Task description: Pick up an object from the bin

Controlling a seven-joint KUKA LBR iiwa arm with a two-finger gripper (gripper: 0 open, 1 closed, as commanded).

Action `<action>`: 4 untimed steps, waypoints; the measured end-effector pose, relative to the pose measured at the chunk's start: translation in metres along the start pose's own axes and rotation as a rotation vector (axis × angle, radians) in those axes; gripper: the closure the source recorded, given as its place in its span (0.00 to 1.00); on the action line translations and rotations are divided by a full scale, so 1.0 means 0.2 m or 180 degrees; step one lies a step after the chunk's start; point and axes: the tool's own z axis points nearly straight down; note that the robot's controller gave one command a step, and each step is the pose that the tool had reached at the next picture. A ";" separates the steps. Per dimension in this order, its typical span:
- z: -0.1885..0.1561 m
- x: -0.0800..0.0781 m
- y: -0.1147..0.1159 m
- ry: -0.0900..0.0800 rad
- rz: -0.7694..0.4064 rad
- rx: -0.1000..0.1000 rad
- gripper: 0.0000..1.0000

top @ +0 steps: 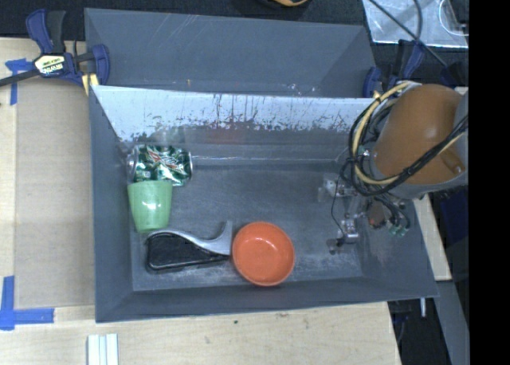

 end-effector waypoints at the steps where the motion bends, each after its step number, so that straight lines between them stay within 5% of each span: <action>1: 0.33 -0.05 0.56 0.0030 -0.0499 -0.0015 0.00; 2: 0.10 -0.03 0.41 -0.0025 -0.0835 0.0006 0.00; 3: 0.18 0.16 0.71 0.0026 -0.2251 -0.0026 0.00; 4: 0.32 0.07 0.87 -0.0025 -0.2215 0.0014 0.00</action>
Offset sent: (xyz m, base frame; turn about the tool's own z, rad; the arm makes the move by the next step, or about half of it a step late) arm 0.0051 0.0836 -0.0225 -0.2648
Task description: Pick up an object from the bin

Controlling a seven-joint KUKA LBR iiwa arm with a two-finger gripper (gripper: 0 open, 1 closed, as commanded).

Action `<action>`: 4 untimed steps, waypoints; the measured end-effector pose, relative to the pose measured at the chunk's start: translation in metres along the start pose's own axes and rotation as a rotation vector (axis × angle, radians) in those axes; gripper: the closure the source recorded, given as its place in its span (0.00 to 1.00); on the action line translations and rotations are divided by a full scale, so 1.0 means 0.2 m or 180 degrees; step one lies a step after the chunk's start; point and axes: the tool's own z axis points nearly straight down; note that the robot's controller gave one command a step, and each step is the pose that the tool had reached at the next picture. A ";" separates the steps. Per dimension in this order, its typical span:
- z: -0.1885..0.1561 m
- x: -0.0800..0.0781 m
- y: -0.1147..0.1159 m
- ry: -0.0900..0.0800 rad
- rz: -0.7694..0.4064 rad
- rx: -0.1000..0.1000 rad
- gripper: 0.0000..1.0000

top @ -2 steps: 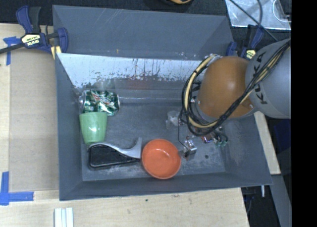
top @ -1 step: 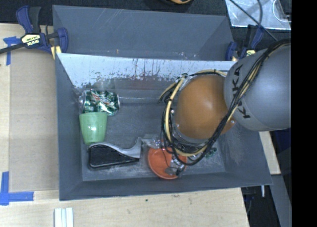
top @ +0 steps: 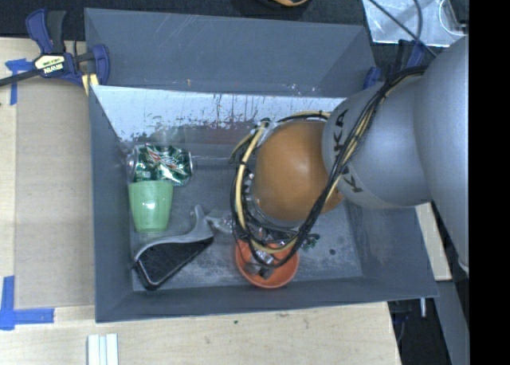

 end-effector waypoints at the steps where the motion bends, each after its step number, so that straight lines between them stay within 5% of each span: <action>1: 0.00 0.15 -0.21 0.0010 -0.0450 -0.0042 1.00; 4: -0.13 0.15 -0.20 0.0024 -0.0447 -0.0058 1.00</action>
Offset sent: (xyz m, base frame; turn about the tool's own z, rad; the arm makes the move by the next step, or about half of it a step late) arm 0.0000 0.0000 0.0000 0.0000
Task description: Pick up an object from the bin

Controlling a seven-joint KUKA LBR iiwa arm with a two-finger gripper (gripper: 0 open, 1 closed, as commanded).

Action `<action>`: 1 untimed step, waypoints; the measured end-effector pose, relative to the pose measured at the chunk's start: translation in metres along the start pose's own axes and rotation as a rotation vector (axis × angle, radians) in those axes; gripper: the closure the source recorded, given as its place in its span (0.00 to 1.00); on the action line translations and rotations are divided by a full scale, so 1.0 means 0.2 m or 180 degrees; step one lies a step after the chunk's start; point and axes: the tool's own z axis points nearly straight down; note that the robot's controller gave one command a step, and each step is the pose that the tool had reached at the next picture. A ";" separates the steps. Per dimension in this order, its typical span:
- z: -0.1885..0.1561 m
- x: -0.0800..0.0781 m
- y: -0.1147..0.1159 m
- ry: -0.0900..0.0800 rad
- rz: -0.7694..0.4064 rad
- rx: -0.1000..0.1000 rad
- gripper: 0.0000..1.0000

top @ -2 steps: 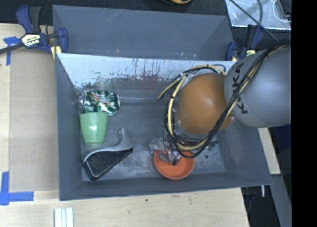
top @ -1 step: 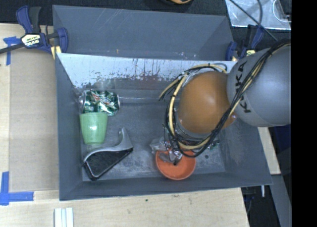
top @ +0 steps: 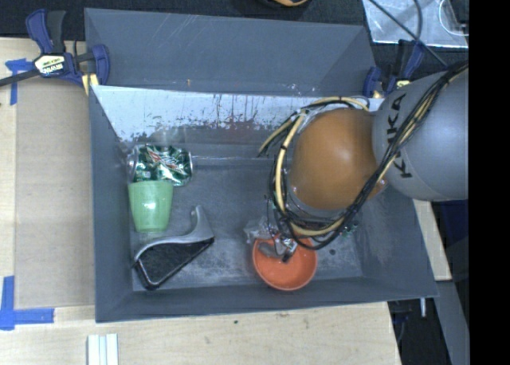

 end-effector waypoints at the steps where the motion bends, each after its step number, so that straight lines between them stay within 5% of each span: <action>1: -0.06 0.00 0.00 -0.0010 0.0002 0.0010 1.00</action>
Offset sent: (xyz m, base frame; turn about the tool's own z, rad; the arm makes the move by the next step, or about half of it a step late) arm 0.0001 -0.0001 0.0131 0.0000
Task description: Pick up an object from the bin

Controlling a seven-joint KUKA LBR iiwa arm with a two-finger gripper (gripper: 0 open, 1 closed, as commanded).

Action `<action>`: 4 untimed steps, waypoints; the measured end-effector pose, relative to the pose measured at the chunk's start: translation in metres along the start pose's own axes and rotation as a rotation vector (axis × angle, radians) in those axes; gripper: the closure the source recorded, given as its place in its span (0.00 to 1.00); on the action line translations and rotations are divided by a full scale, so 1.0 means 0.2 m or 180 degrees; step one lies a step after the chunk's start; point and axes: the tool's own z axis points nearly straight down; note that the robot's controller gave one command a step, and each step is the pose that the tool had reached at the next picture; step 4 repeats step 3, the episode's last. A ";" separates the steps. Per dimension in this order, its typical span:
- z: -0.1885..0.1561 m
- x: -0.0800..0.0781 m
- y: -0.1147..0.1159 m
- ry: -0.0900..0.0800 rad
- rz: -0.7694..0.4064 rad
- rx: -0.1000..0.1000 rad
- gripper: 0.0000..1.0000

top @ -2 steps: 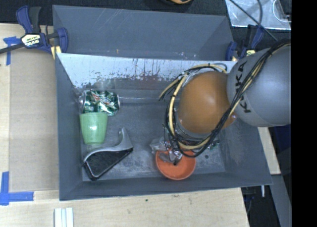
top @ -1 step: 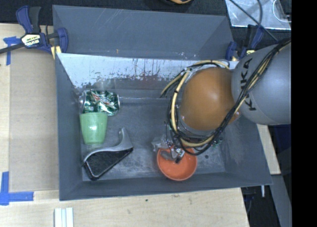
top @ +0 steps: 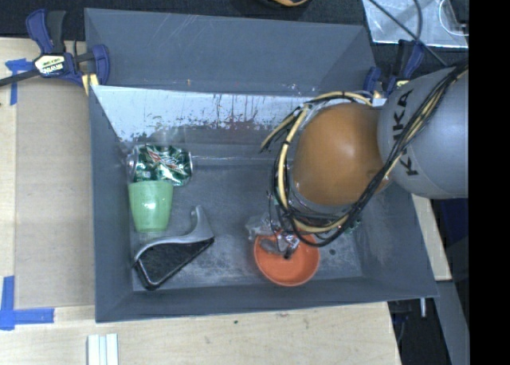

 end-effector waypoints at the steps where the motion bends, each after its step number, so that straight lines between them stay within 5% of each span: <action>1: -0.03 0.00 0.00 -0.0002 0.0000 0.0003 1.00; 4: -0.26 0.00 0.00 0.0000 0.0002 -0.0001 1.00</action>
Offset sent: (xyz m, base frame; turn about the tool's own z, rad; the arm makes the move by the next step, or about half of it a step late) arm -0.0001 0.0001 0.0895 0.0000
